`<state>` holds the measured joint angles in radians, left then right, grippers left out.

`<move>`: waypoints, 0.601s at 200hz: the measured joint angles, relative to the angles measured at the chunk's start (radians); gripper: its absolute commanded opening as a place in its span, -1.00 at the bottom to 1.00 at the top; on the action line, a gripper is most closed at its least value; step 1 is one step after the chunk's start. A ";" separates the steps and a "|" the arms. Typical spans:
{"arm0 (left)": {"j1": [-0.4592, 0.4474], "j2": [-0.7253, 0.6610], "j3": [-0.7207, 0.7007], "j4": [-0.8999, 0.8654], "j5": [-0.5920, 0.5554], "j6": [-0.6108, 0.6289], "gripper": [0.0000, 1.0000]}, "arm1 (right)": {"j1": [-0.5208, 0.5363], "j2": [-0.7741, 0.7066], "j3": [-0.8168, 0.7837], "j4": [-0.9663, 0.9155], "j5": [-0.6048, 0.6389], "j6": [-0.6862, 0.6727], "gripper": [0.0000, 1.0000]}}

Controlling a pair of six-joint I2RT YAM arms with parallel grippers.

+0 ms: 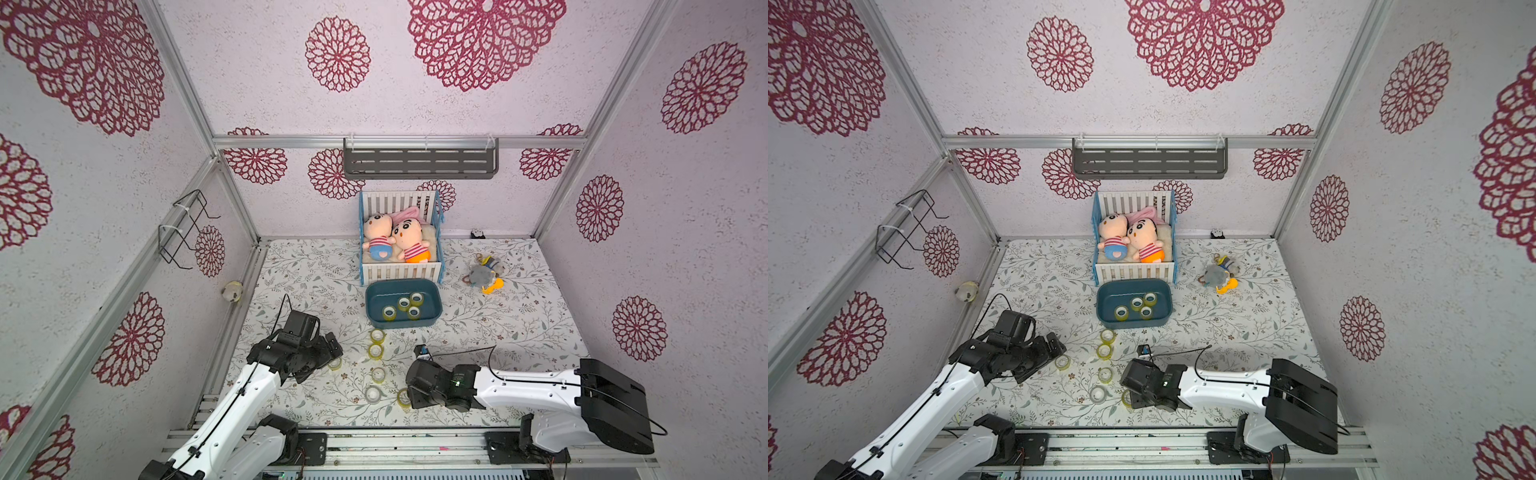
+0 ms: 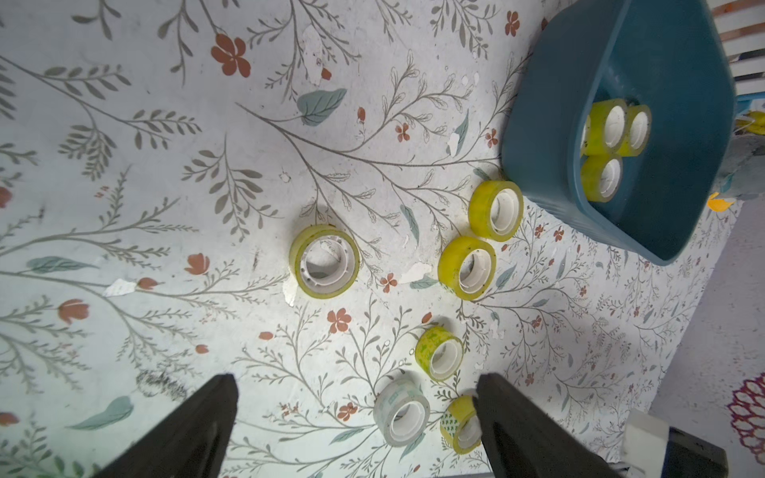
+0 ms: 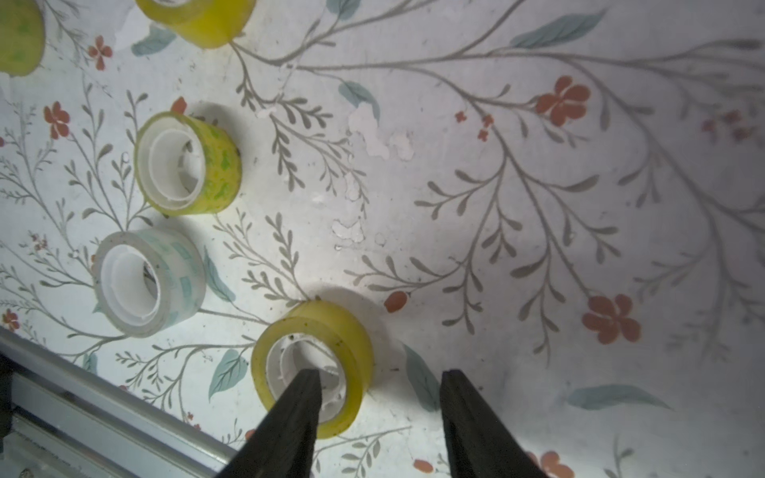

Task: Put the transparent tape into the storage box
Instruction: Move the tape to the center of the board.

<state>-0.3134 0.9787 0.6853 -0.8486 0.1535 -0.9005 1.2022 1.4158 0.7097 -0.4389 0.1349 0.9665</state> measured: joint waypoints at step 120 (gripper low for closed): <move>0.000 0.110 0.048 0.012 -0.025 0.047 0.95 | -0.062 -0.107 -0.078 -0.084 0.063 0.030 0.32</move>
<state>-0.3134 1.0885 0.7334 -0.8368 0.1287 -0.8539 1.1400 1.3087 0.6315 -0.5224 0.1982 0.9962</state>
